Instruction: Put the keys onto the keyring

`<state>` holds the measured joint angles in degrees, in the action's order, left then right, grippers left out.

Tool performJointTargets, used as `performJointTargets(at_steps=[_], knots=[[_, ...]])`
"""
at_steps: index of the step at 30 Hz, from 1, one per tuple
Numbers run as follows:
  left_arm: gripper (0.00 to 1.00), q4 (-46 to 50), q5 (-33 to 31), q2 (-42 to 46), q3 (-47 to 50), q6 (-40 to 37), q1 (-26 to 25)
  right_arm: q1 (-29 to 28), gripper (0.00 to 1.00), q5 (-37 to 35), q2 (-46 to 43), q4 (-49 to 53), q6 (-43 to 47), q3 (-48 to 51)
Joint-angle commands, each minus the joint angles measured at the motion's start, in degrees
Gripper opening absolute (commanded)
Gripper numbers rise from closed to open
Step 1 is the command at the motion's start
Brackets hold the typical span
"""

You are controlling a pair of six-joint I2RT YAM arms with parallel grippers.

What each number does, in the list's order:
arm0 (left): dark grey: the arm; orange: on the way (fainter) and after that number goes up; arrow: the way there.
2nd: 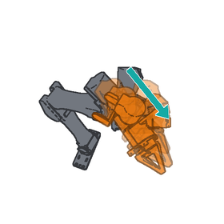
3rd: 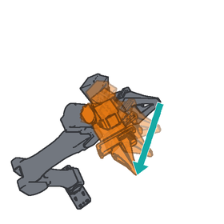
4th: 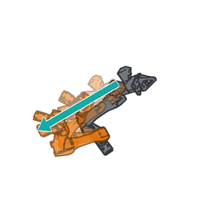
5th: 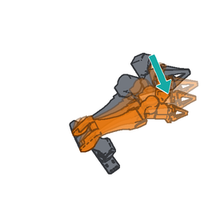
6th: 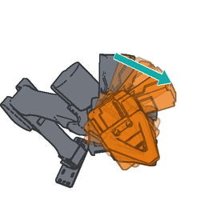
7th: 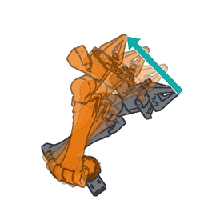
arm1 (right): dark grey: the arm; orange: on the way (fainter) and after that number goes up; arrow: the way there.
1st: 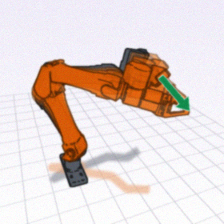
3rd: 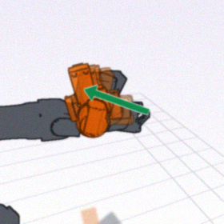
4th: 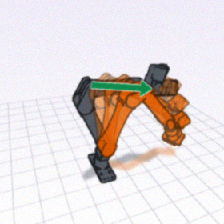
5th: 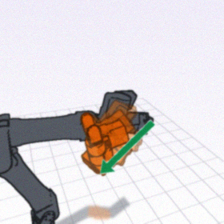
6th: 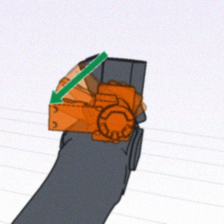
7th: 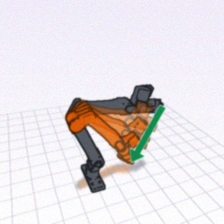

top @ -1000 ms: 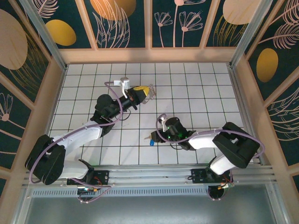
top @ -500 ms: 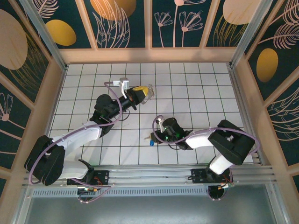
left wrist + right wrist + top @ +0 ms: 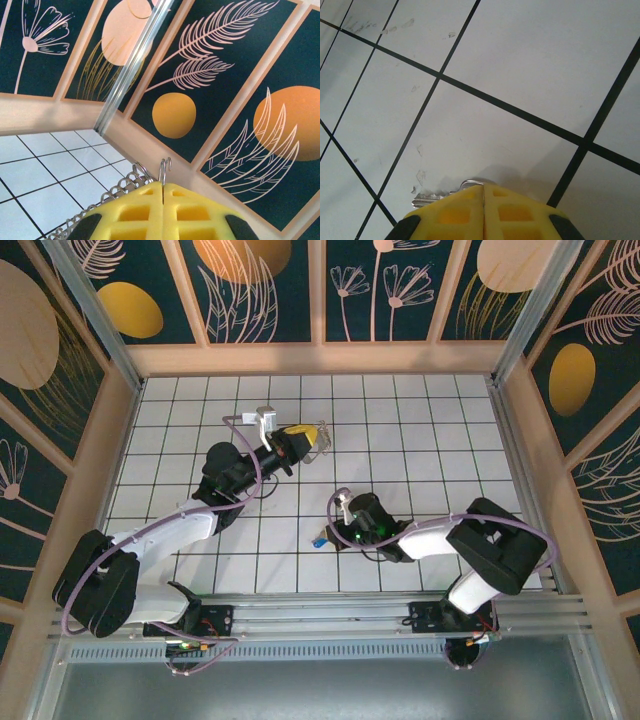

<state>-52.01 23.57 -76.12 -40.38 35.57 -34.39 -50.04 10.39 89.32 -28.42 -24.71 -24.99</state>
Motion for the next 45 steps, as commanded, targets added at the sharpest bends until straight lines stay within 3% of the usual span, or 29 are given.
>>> performJointTargets(at_steps=[1,3,7,34,37,42,45], knots=[[0.0,-2.8,1.0,-0.2,-0.2,-0.1,0.4,-0.1,0.06,-0.3,-2.5,0.6,0.0,1.4],[0.0,-3.1,1.1,-0.3,-0.2,0.0,0.4,0.0,0.05,0.0,-3.2,0.7,0.0,1.8],[0.0,-3.3,1.4,-0.7,-0.5,0.4,0.4,0.3,0.2,0.3,-4.3,0.8,0.0,2.6],[0.0,-4.6,2.0,-2.0,-0.7,1.3,0.4,0.7,0.18,2.7,-4.8,-2.3,-1.8,5.9],[0.0,-4.7,2.1,-2.1,-0.7,1.4,0.4,0.7,0.16,3.1,-4.5,-2.7,-1.7,5.8],[0.0,-4.8,2.1,-2.2,-0.7,1.2,0.4,0.8,0.0,2.9,-5.0,-2.5,-1.6,6.0],[0.0,-4.7,2.3,-2.5,-0.9,1.3,0.4,1.9,0.0,2.7,-6.8,-1.7,-1.2,6.4]])
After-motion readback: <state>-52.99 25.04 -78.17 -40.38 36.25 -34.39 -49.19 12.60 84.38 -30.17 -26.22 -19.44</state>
